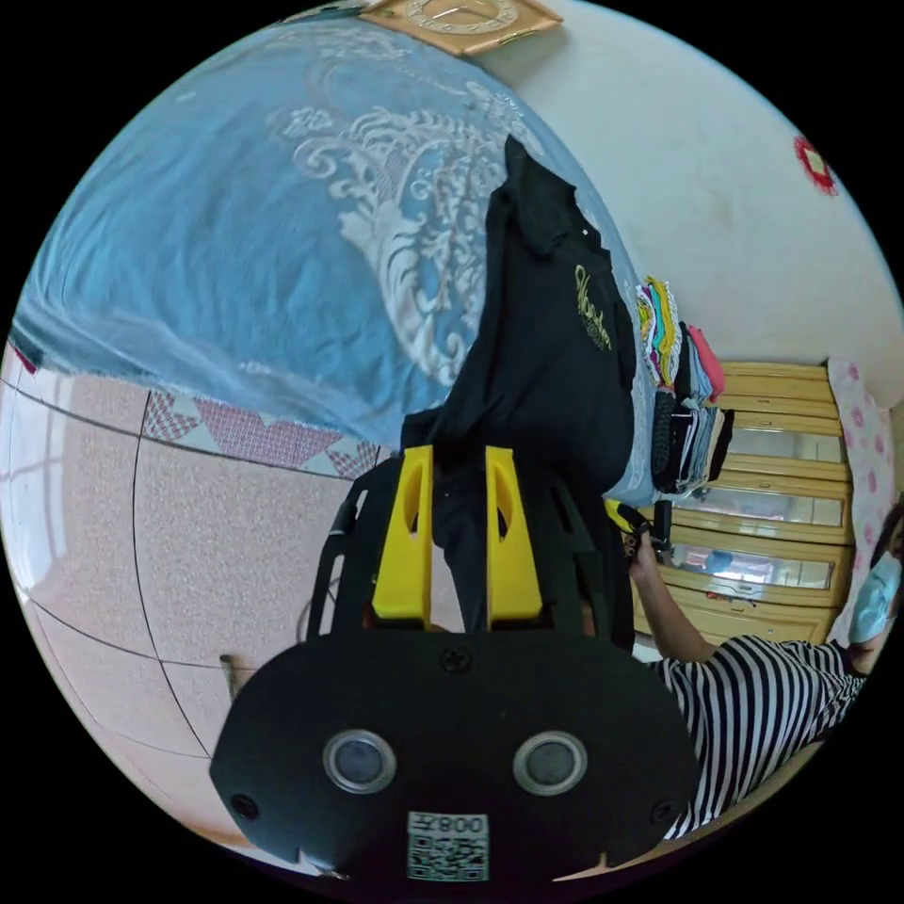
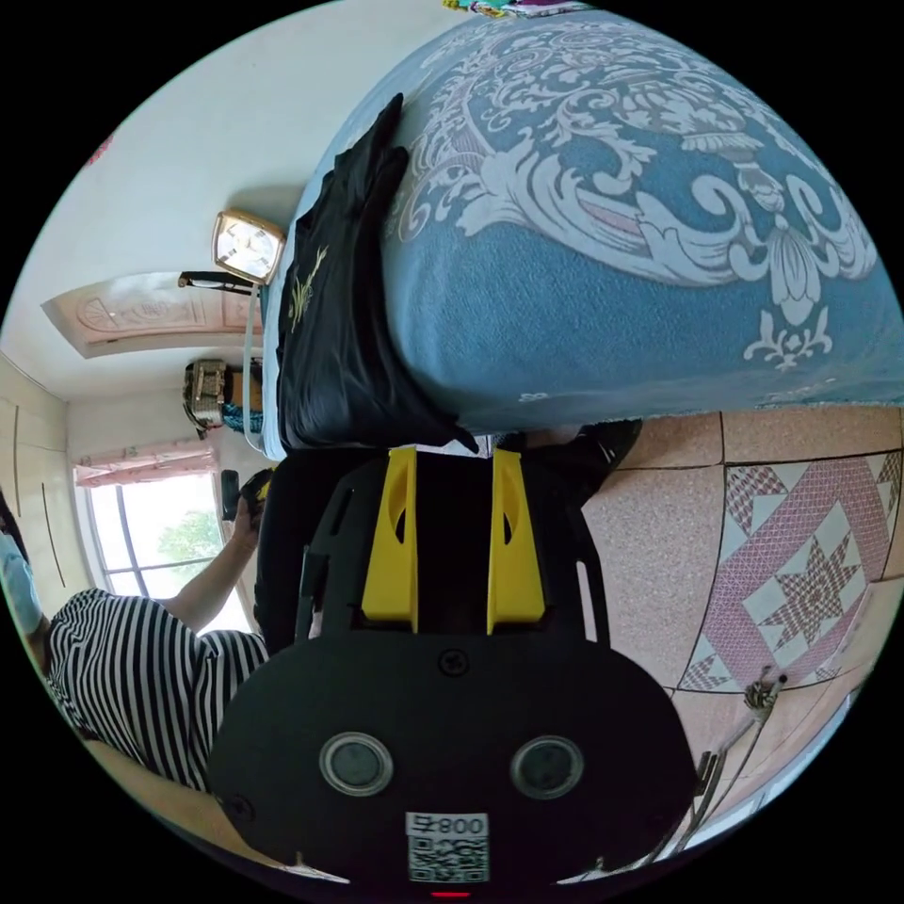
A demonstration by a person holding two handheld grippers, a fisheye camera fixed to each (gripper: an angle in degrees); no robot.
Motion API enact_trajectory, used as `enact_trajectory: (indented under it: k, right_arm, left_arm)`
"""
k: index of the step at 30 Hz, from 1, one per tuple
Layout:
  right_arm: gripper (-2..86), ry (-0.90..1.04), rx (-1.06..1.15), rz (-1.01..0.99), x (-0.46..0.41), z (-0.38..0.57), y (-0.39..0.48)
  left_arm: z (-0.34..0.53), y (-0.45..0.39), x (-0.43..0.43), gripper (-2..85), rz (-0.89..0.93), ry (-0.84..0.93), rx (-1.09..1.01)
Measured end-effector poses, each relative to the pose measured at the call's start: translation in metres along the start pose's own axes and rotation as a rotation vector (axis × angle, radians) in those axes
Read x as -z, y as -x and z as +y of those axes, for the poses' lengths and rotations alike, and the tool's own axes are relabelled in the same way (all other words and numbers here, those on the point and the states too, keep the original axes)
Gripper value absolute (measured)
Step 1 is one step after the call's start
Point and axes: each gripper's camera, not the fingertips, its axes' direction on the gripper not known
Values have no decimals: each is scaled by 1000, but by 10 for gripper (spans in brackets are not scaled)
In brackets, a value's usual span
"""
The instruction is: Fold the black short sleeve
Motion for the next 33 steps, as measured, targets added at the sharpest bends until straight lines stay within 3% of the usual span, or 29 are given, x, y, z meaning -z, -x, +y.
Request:
enact_trajectory:
  k: [11,23,29,33]
  right_arm:
    - [112,38,-9,0,-19,-10,-28]
    - [84,78,6,-9,-37,1,-42]
    - [80,102,14,-2,-45,12,-47]
    - [70,111,11,-1,-47,21,-50]
  left_arm:
    - [35,40,37,97,-34,66,54]
    - [62,18,71,100,-105,159,-107]
    - [90,12,108,113,-72,122,-140]
    - [98,15,121,79,-31,100,-91]
